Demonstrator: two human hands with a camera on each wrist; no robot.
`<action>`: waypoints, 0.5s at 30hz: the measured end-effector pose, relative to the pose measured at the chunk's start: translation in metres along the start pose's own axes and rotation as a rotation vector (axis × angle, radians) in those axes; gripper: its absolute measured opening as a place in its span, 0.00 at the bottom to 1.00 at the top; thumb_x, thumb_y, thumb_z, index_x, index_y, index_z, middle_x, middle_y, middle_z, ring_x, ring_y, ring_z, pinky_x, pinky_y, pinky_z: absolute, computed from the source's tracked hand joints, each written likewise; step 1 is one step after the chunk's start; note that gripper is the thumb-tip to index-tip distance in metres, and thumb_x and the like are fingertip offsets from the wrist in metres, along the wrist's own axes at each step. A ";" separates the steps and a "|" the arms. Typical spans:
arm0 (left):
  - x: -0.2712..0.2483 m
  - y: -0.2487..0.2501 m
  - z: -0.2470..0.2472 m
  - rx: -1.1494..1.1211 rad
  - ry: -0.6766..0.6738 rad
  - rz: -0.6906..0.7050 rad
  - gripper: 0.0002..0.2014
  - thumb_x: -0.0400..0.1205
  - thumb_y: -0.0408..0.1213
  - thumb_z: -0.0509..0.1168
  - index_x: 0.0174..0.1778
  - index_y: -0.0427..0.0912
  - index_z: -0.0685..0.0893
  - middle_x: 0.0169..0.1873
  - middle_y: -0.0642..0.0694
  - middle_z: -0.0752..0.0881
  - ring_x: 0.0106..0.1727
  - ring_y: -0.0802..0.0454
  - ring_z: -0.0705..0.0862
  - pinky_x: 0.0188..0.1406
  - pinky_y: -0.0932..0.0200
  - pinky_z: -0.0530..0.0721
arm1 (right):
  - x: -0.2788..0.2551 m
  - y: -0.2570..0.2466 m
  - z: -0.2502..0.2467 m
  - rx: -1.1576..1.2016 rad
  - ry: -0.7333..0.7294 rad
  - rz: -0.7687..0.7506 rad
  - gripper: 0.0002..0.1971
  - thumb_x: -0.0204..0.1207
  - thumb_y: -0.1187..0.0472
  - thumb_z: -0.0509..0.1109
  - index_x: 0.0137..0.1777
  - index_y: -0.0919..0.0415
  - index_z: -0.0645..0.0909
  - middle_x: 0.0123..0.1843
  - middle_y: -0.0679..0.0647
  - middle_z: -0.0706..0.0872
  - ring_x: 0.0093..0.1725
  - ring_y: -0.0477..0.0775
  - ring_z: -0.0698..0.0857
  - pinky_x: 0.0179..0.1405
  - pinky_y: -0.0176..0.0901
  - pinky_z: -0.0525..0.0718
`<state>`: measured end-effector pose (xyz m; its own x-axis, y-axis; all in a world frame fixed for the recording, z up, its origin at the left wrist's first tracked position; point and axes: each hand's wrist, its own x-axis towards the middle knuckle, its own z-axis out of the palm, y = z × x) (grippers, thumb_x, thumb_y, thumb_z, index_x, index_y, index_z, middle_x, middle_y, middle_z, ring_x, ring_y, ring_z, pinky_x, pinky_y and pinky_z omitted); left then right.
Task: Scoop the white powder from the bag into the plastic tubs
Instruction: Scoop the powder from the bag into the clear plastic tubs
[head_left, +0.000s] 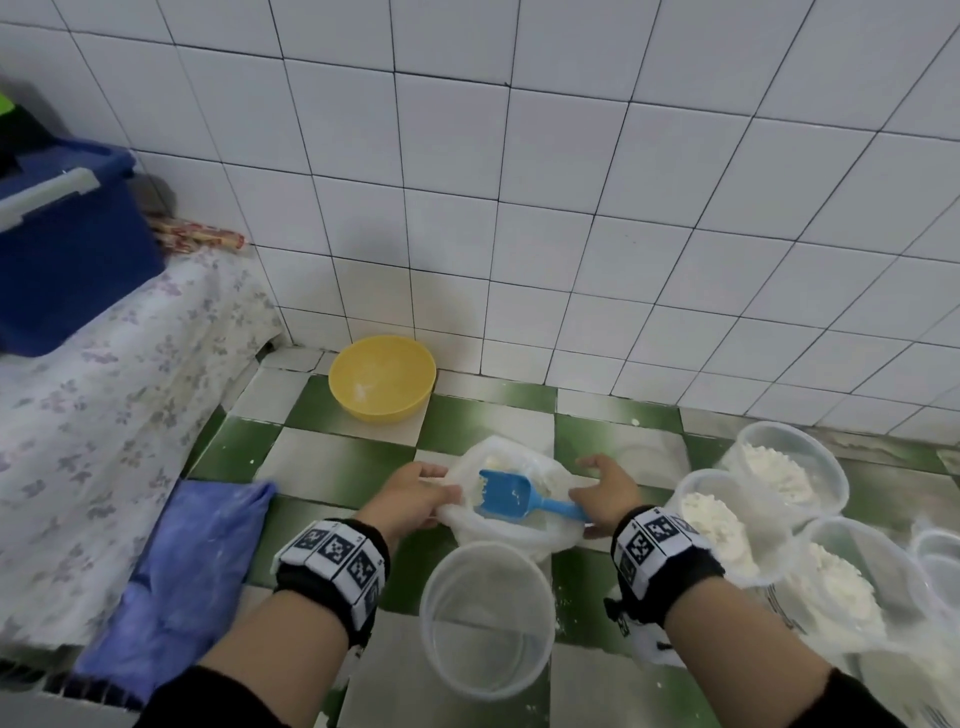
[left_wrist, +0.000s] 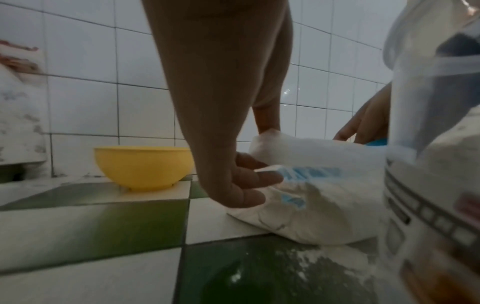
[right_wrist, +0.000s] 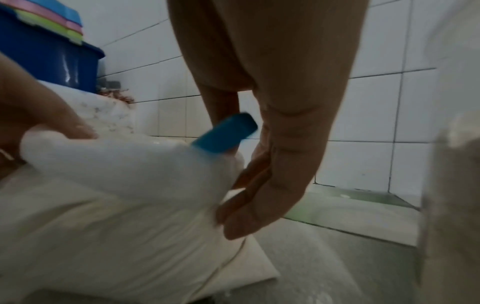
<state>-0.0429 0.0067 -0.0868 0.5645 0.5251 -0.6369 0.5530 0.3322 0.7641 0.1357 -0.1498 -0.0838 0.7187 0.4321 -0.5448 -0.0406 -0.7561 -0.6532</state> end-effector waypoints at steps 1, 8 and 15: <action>-0.002 0.000 -0.001 -0.069 -0.009 0.009 0.18 0.77 0.31 0.73 0.62 0.42 0.80 0.57 0.40 0.87 0.56 0.43 0.88 0.56 0.47 0.89 | 0.000 0.002 -0.001 0.097 0.013 0.013 0.19 0.77 0.69 0.65 0.64 0.51 0.72 0.60 0.60 0.79 0.50 0.63 0.85 0.42 0.61 0.89; -0.014 0.004 -0.013 -0.397 -0.021 0.111 0.16 0.80 0.31 0.69 0.64 0.40 0.78 0.60 0.36 0.85 0.58 0.37 0.88 0.51 0.42 0.89 | -0.011 -0.005 -0.016 0.537 0.043 -0.033 0.19 0.78 0.74 0.63 0.63 0.53 0.73 0.52 0.66 0.81 0.48 0.64 0.86 0.41 0.62 0.89; -0.031 0.008 -0.028 -0.510 -0.071 0.192 0.18 0.79 0.30 0.67 0.66 0.40 0.77 0.59 0.36 0.87 0.59 0.35 0.88 0.51 0.40 0.90 | -0.030 -0.024 -0.025 0.647 0.017 -0.186 0.18 0.80 0.74 0.61 0.63 0.52 0.75 0.47 0.61 0.81 0.44 0.60 0.85 0.44 0.60 0.89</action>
<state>-0.0732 0.0153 -0.0582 0.6757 0.5654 -0.4730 0.0786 0.5827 0.8089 0.1321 -0.1569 -0.0388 0.7644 0.5149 -0.3881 -0.3193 -0.2206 -0.9216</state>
